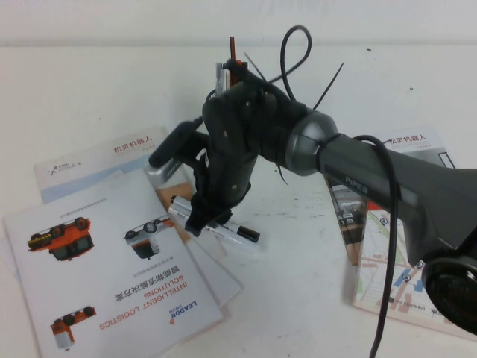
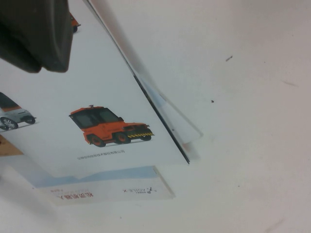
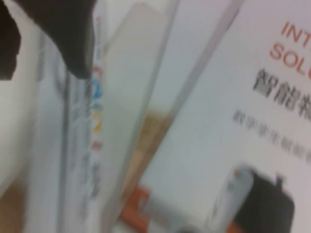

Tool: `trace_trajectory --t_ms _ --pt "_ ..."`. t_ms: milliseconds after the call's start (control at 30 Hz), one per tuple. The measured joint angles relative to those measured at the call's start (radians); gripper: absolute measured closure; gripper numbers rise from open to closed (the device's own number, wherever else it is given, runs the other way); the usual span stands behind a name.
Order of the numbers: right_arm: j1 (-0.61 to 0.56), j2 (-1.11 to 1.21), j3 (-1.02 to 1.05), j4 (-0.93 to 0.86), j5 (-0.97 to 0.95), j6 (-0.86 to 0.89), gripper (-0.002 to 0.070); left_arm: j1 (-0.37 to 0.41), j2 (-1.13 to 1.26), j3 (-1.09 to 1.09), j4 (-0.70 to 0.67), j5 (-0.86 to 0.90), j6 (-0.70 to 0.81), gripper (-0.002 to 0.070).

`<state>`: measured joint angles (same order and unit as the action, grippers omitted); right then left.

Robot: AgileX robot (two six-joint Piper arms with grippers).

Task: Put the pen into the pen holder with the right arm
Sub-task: Pick up the pen on the table

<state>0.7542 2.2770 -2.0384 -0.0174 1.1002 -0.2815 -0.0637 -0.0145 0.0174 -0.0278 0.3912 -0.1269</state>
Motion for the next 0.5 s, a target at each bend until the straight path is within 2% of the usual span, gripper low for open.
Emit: trace_trajectory --t_ms 233,500 --pt "0.000 0.000 -0.045 -0.017 -0.007 0.002 0.0416 0.000 0.000 0.000 0.000 0.000 0.000 0.0678" --pt "0.000 0.036 -0.045 -0.043 -0.008 0.002 0.0413 0.000 0.000 0.000 0.000 0.000 0.000 0.0678"
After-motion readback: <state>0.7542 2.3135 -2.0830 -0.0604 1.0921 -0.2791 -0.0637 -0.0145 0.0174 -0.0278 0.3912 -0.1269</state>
